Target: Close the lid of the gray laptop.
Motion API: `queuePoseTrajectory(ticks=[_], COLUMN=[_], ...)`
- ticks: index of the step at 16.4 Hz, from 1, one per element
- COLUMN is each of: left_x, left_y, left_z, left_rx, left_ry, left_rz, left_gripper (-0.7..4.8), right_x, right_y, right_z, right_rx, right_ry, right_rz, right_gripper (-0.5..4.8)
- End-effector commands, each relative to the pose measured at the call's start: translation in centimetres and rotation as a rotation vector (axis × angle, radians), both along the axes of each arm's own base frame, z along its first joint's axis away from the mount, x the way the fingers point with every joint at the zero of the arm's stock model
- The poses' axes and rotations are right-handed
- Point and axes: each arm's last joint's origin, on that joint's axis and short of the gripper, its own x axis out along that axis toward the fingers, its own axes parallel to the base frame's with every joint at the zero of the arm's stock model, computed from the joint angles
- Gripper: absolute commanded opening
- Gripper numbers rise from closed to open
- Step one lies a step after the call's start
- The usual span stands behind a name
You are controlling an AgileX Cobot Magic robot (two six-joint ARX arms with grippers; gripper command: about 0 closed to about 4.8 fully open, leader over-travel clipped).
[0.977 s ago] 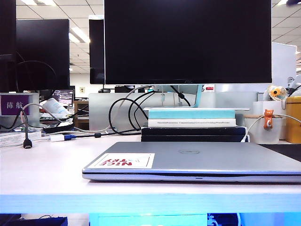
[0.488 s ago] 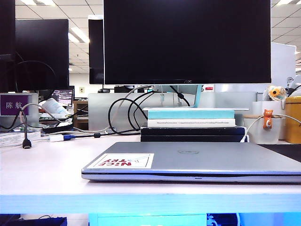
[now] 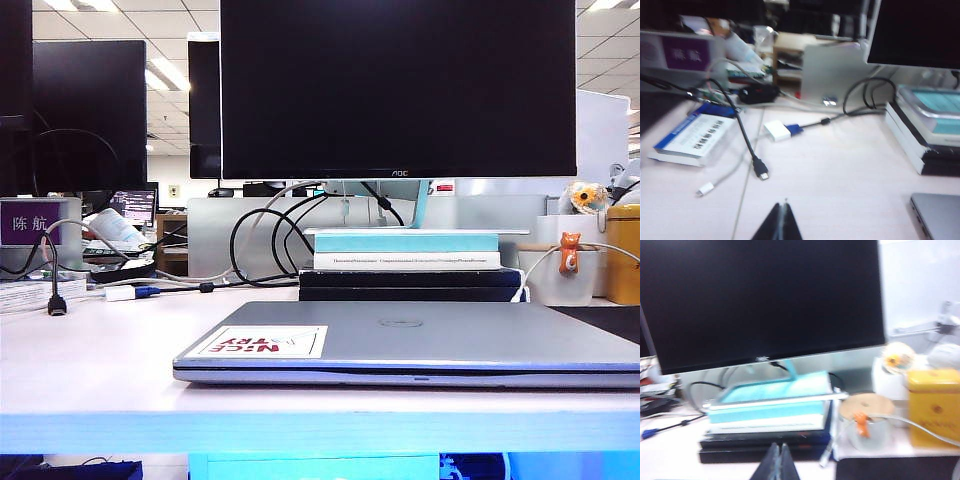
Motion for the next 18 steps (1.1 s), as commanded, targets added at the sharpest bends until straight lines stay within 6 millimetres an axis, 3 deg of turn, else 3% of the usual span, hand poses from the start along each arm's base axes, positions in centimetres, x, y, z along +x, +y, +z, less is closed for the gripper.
queuePoseTrajectory(ticks=[1,8,12,15,18], left_x=[-0.6,-0.9,-1.0,-1.1,-1.1], left_y=[0.2,0.3,0.5,1.1,1.9], left_z=[-0.9,-4.5,-5.4,-5.2,-5.6], left_rx=[0.0,-0.002,-0.041,-0.077,-0.08], left_ry=[-0.086,-0.037,-0.06,-0.074,-0.033], left_rz=[0.035,0.088,0.092,-0.009,0.036], left_gripper=[-0.06,-0.06,-0.06,-0.06,-0.06], right_x=[0.2,0.4,0.4,0.4,0.4], right_y=[-0.1,0.0,0.2,0.4,0.3], right_z=[-2.0,-4.9,-4.9,-4.8,-4.8], right_rx=[0.026,-0.02,-0.044,-0.072,-0.099], right_ry=[0.026,0.26,0.255,0.237,0.231], right_rz=[-0.032,0.01,0.062,0.126,0.091], right_gripper=[-0.01,-0.01,-0.01,-0.01,-0.01])
